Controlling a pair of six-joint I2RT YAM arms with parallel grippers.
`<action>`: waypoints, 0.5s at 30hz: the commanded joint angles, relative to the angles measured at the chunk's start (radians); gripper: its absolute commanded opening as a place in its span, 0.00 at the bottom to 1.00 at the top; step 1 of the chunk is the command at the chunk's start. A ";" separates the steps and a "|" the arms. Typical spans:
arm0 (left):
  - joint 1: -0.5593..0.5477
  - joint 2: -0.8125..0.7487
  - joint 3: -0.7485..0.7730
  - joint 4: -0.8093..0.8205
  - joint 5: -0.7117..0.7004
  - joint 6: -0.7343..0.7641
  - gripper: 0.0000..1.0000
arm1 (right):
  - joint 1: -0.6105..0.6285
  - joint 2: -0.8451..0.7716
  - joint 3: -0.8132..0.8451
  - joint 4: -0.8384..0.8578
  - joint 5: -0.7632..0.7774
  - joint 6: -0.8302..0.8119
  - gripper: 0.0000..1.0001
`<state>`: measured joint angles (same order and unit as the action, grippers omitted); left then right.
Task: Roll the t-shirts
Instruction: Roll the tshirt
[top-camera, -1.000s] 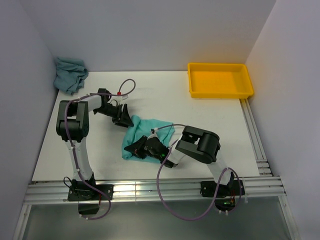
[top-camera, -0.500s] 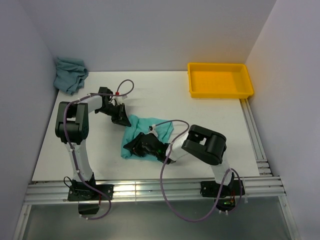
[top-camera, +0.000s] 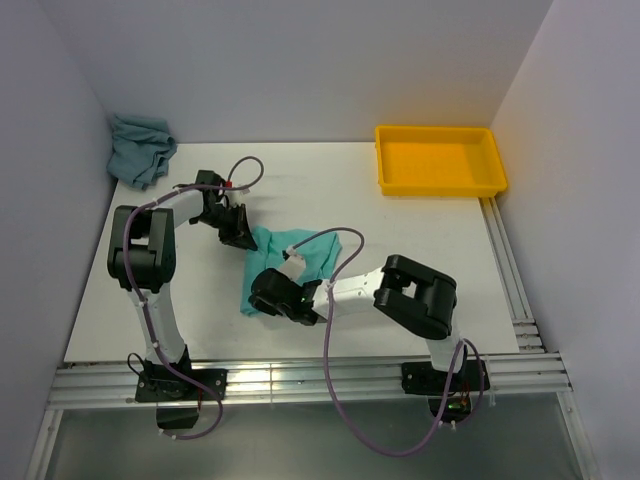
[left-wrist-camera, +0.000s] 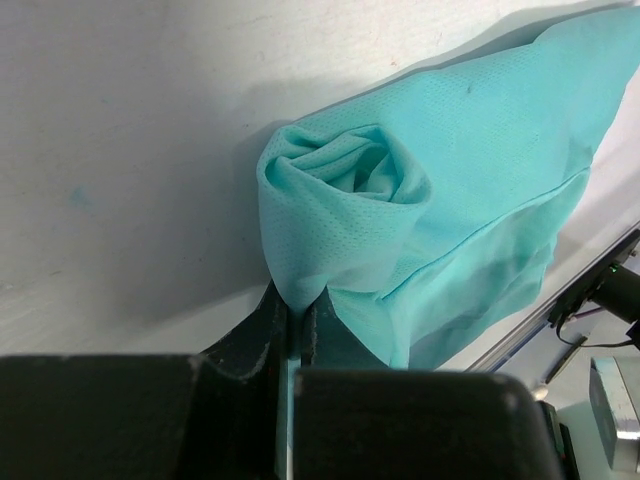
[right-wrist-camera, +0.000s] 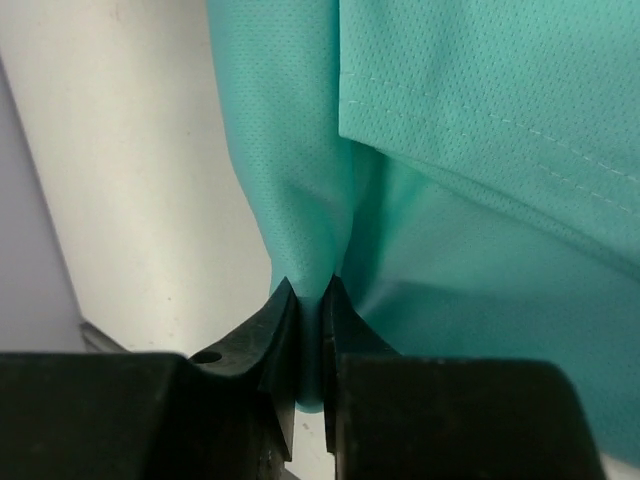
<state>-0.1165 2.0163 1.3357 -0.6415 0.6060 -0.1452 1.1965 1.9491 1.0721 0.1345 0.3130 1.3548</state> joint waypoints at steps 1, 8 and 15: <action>0.000 -0.016 0.014 0.040 -0.149 0.007 0.00 | 0.040 -0.038 0.034 -0.180 0.034 -0.031 0.09; -0.011 -0.021 0.026 0.026 -0.190 0.010 0.00 | 0.061 -0.039 0.141 -0.380 0.101 -0.062 0.32; -0.026 -0.028 0.014 0.022 -0.235 0.018 0.00 | 0.094 0.013 0.469 -0.720 0.235 -0.137 0.44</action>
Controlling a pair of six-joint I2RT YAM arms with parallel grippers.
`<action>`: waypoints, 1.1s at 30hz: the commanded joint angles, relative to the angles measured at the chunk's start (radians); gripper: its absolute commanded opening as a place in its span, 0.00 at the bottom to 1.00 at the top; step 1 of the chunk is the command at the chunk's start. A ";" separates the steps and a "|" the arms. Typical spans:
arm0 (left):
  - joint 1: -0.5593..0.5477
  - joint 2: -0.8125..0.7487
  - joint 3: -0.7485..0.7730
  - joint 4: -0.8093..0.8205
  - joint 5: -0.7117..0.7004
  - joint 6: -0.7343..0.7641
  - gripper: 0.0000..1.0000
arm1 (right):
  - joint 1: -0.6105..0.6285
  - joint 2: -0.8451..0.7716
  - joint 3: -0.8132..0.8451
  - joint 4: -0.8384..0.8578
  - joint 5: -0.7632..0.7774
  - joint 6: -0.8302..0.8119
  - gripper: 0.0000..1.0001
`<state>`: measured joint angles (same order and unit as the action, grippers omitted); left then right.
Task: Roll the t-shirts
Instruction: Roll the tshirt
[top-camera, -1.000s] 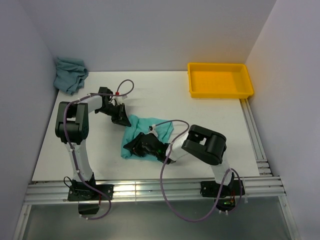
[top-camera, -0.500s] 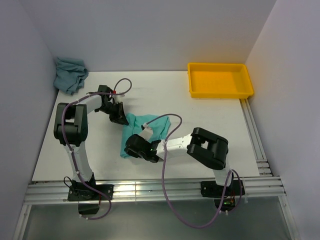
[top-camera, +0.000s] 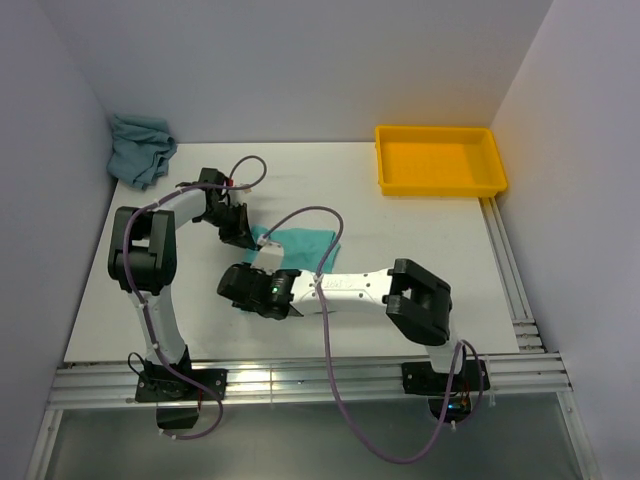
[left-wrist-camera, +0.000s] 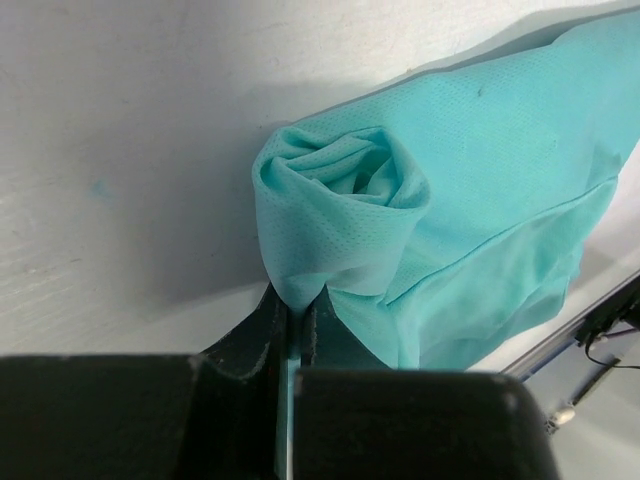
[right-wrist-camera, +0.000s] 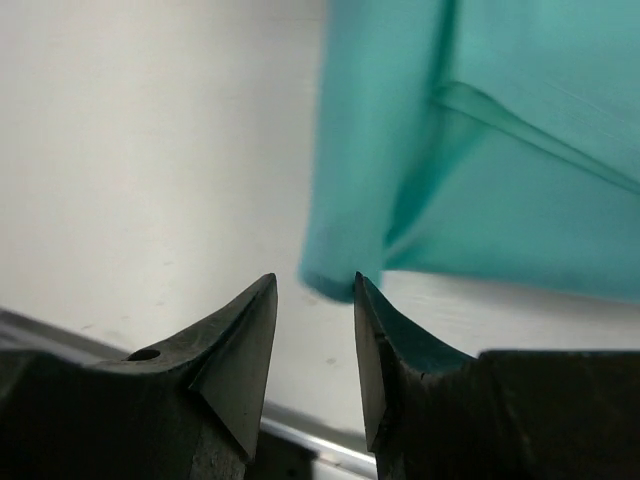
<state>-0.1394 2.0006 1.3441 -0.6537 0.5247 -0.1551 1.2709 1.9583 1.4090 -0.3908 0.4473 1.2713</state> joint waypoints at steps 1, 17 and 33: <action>-0.006 -0.013 0.006 0.034 -0.160 0.028 0.00 | 0.021 0.023 0.158 -0.227 0.117 -0.070 0.44; -0.019 -0.033 0.015 0.009 -0.183 0.025 0.00 | -0.054 0.321 0.588 -0.382 0.258 -0.251 0.43; -0.023 -0.023 0.030 -0.003 -0.176 0.029 0.00 | -0.067 0.425 0.682 -0.444 0.226 -0.256 0.50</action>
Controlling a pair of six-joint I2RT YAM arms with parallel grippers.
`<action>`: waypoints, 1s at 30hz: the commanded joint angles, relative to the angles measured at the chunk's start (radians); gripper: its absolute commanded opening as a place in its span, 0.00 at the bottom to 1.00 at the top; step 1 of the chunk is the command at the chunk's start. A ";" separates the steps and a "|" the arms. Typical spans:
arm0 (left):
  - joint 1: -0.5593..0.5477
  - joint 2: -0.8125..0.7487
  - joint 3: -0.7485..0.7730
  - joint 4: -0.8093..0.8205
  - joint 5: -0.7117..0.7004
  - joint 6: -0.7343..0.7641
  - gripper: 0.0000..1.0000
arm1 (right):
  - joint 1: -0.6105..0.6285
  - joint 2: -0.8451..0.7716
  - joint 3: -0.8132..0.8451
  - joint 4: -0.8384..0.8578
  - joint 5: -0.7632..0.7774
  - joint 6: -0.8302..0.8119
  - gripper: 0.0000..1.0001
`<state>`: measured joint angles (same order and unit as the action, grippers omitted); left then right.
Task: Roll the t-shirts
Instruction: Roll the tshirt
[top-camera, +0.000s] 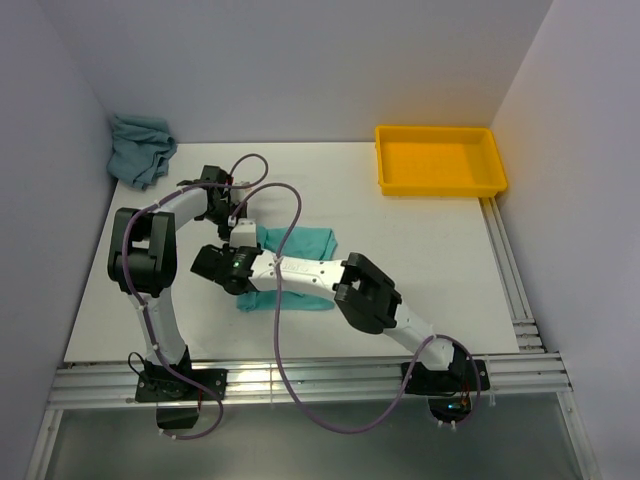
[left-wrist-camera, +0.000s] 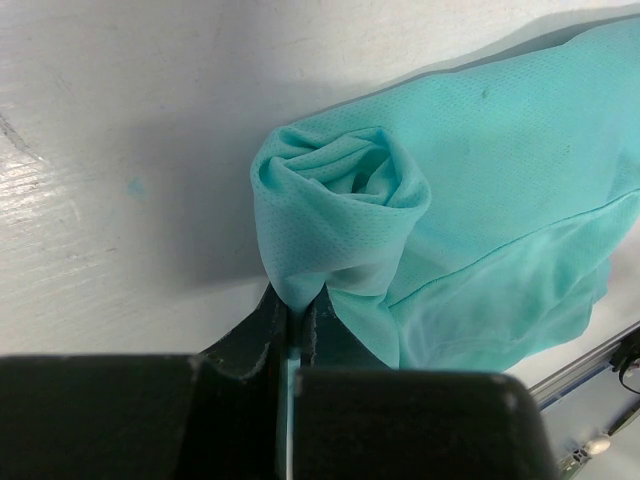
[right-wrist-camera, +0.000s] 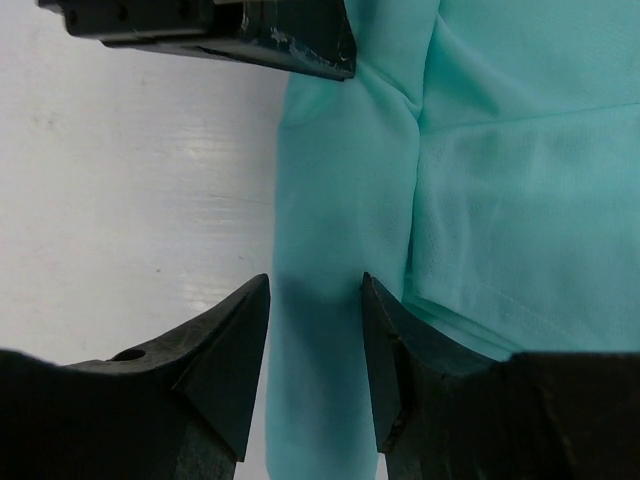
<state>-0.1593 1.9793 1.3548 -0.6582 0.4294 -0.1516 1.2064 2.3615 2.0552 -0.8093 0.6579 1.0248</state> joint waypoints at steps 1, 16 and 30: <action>-0.005 -0.002 0.018 0.002 -0.081 0.026 0.00 | -0.002 0.033 0.036 -0.024 0.009 -0.011 0.50; -0.006 0.009 0.038 -0.009 -0.064 0.034 0.15 | -0.004 0.142 0.106 -0.097 -0.089 0.011 0.56; 0.017 -0.004 0.115 -0.049 0.049 0.081 0.56 | -0.036 -0.026 -0.260 0.232 -0.250 -0.002 0.17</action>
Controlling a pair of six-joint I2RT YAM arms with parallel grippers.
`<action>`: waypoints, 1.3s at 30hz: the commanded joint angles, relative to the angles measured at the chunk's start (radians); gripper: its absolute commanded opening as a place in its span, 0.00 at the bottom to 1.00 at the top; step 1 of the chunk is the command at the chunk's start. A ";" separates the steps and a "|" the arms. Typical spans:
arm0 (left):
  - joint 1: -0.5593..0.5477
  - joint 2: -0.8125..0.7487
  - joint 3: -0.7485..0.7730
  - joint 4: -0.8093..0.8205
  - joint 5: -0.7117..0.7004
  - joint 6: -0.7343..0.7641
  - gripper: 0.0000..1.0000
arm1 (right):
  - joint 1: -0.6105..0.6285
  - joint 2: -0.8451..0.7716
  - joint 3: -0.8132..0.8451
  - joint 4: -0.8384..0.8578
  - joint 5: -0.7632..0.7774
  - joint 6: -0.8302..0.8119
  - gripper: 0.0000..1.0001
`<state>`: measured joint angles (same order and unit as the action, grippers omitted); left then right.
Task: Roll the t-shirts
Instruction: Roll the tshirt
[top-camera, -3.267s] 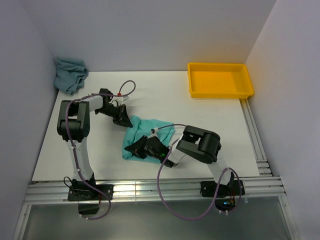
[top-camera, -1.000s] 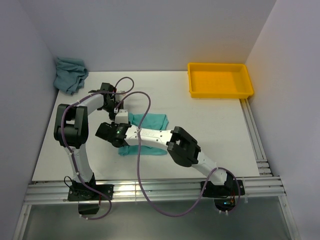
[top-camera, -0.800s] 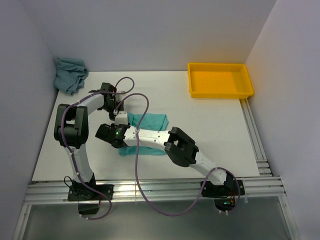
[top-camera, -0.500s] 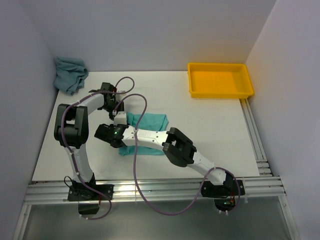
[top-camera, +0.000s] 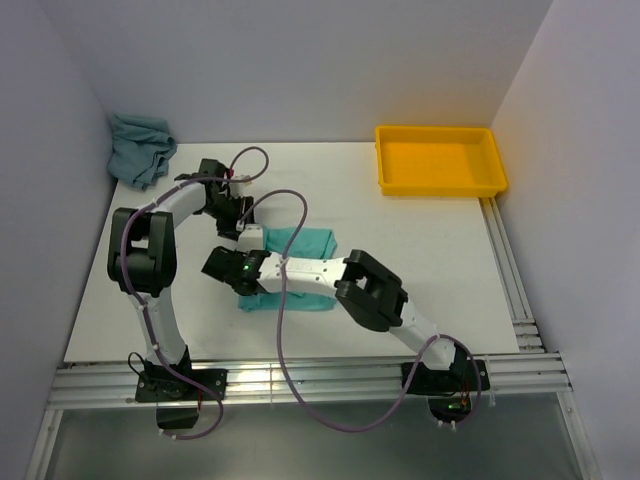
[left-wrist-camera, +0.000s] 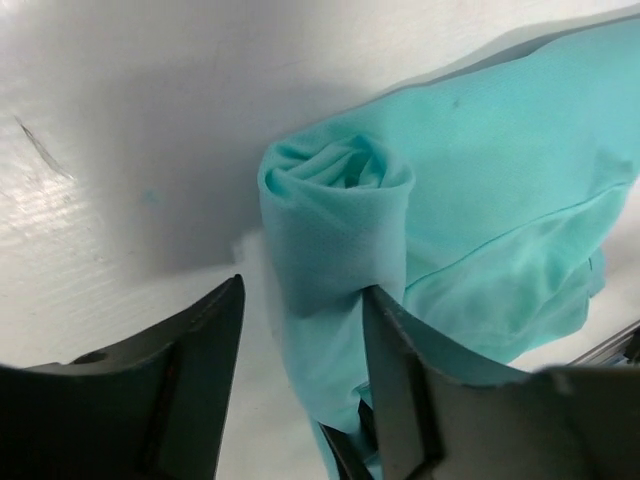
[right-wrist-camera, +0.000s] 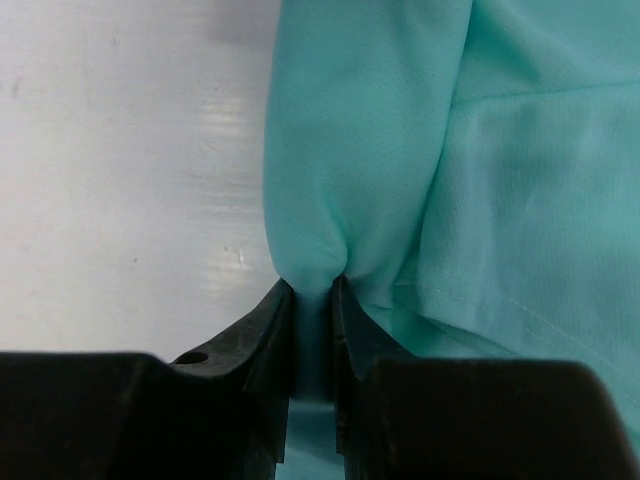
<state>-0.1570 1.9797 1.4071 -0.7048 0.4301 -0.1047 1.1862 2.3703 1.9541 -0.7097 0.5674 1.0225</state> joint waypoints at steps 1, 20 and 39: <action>0.022 -0.010 0.078 -0.007 0.071 0.042 0.58 | -0.020 -0.063 -0.203 0.251 -0.197 -0.015 0.16; 0.180 -0.041 -0.037 -0.010 0.418 0.198 0.66 | -0.174 -0.292 -1.037 1.562 -0.563 0.353 0.14; 0.093 0.068 -0.120 0.108 0.513 0.149 0.63 | -0.177 -0.186 -1.143 1.886 -0.583 0.542 0.14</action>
<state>-0.0418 2.0464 1.2903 -0.6460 0.9257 0.0547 1.0100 2.1822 0.8165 1.1507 -0.0147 1.5486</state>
